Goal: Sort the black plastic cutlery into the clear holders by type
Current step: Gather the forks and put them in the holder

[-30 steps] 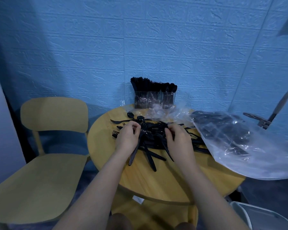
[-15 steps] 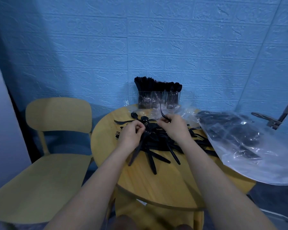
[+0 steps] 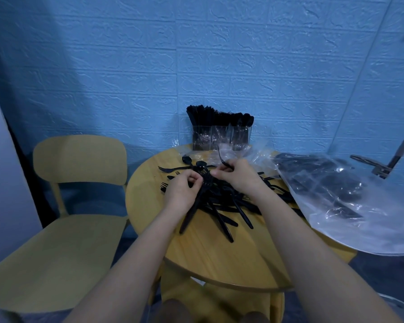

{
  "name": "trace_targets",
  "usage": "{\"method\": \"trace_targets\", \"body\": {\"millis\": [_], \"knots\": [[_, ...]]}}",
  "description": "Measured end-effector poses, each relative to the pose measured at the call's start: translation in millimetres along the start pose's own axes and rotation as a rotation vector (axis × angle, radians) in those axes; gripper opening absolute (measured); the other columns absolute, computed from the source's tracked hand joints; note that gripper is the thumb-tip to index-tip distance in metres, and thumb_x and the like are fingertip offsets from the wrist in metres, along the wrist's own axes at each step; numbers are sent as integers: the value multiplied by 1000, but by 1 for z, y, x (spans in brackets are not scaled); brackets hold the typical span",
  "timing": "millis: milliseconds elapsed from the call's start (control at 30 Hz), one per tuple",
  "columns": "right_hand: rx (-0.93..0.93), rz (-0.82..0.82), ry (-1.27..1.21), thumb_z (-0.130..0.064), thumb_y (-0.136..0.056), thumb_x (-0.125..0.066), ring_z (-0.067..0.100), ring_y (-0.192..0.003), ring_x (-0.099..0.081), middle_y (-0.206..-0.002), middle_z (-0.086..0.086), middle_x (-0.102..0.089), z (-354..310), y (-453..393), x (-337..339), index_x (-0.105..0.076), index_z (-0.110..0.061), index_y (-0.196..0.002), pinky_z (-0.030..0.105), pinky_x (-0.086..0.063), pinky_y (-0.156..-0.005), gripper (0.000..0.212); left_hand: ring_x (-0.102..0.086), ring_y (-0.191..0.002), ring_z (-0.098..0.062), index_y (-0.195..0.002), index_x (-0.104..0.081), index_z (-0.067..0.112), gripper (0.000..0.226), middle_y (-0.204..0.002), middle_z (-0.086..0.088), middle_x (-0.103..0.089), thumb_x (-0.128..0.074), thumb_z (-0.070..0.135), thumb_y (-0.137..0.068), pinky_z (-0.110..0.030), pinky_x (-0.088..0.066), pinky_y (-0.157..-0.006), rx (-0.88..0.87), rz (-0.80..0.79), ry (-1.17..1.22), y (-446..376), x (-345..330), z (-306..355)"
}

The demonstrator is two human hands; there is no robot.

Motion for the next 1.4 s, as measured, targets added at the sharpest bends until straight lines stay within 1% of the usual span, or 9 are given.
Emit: {"method": "trace_targets", "body": {"millis": [233,433,600,733,900,1067,1167,1267,1400], "knots": [[42,72,23,-17,-89,-65,10,-79,-57,-80,-5,-62,-4,8,8,-63,-19,-88,17,-45,-64,3,-60,-87,-15,-86,-60,23,6,-90,5,-65,-59,23,-92,-32,-48,-76,-20,-10,-4,9,2,4],[119,286,-106,-19,-89,-65,-3,-64,-47,-73,-13,-57,-17,22,46,-64,-20,-88,1,-34,-48,2,-55,-89,-10,-98,-62,27,9,-93,14,-59,-54,30,-95,-29,-47,-69,9,-133,-319,17,19,4],[155,246,-91,-19,-88,-66,-3,-64,-48,-73,-12,-58,-21,34,46,-63,-23,-84,0,-35,-50,7,-52,-96,-11,-104,-65,25,15,-106,7,-57,-54,29,-95,-27,-44,-72,-72,-142,-456,31,24,4],[146,222,-86,-19,-89,-64,0,-67,-50,-75,-10,-57,-15,41,31,-61,-24,-84,9,-39,-56,8,-56,-92,-8,-104,-64,19,20,-106,3,-62,-45,20,-99,-22,-44,-77,-71,-99,45,37,28,14],[113,316,-161,-19,-90,-63,7,-76,-57,-77,-10,-58,-4,40,17,-60,-18,-86,18,-46,-70,5,-69,-75,-8,-116,-52,17,21,-93,-1,-67,-40,10,-101,-20,-53,-62,62,-490,465,55,9,33],[147,290,-162,-40,-101,-34,7,-96,-50,-100,-7,-53,-3,49,14,-57,-12,-119,20,-39,-77,41,-66,-62,-8,-111,-57,9,24,-82,-4,-65,-35,5,-102,-21,-53,-56,190,-338,687,58,-2,30],[166,351,-329,-38,-104,-21,3,-83,-49,-84,-13,-51,2,52,13,-60,-18,-111,27,-38,-77,45,-68,-73,-12,-102,-57,15,26,-84,-3,-69,-33,5,-102,-25,-55,-65,160,-277,795,66,-11,31],[144,321,-485,-40,-101,-30,3,-63,-45,-67,-9,-44,3,56,5,-61,-17,-104,17,-39,-60,39,-67,-82,-18,-102,-58,13,26,-84,-2,-70,-33,3,-101,-29,-54,-72,126,-244,889,67,-15,29],[107,217,-763,-30,-92,-56,11,-69,-53,-72,-1,-53,-5,60,-4,-63,-12,-86,17,-47,-61,20,-68,-80,-15,-102,-57,13,24,-82,-1,-70,-34,5,-101,-27,-54,-74,69,-209,906,67,-13,28]]}}
Point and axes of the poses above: each hand's wrist, its own y-axis away from the middle knuckle, its own x-axis out of the back of the hand, z = x × y, the point moved 2 cm from there along -y, towards the middle knuckle
